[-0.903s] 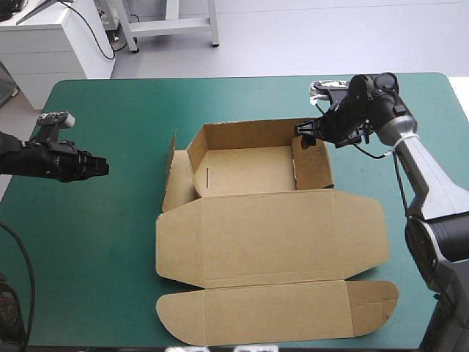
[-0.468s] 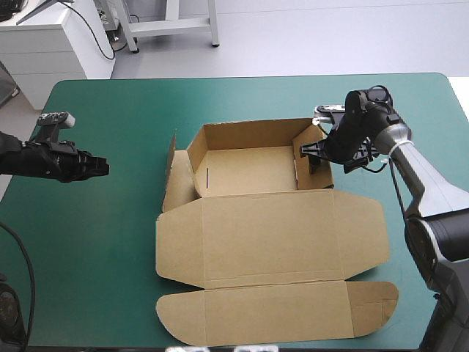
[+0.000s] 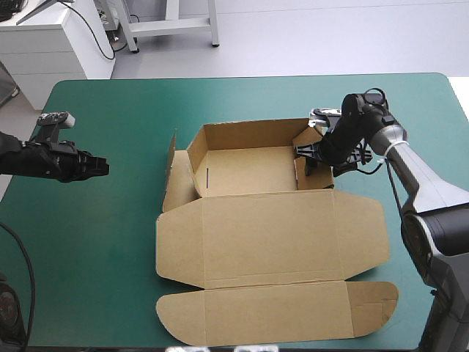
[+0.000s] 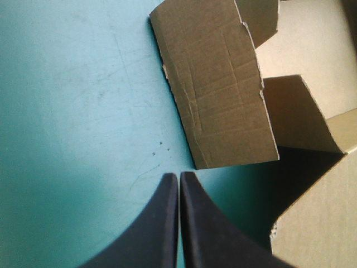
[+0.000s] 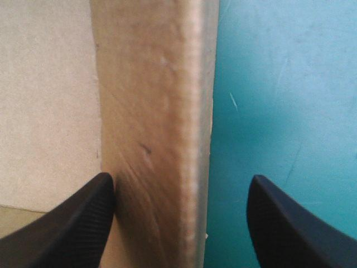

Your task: Fold the box

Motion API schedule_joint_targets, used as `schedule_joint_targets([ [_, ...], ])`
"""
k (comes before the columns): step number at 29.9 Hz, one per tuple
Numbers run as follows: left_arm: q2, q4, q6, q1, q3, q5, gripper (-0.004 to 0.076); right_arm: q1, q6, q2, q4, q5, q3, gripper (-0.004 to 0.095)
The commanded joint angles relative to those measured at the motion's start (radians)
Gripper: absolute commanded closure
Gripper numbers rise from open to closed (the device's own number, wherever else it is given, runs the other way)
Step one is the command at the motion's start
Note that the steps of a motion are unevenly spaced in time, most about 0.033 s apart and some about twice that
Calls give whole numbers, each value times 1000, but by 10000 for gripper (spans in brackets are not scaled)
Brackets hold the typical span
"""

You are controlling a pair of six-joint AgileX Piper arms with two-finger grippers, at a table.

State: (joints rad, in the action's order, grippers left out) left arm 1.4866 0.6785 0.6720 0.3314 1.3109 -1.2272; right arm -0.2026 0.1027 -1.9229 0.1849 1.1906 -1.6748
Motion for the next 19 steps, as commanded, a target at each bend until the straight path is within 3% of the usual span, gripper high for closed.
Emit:
schedule_joint_targets([
  [1, -39, 58, 2, 0, 26, -20, 731, 3, -9, 34, 15, 13, -23, 392],
  [5, -39, 58, 2, 0, 26, -20, 731, 3, -9, 14, 11, 44, -25, 554],
  [10, -39, 58, 2, 0, 26, -17, 731, 3, -62, 6, 68, 55, -35, 931],
  [19, -39, 58, 10, 0, 26, 5, 731, 3, -88, 73, 61, 55, -166, 918],
])
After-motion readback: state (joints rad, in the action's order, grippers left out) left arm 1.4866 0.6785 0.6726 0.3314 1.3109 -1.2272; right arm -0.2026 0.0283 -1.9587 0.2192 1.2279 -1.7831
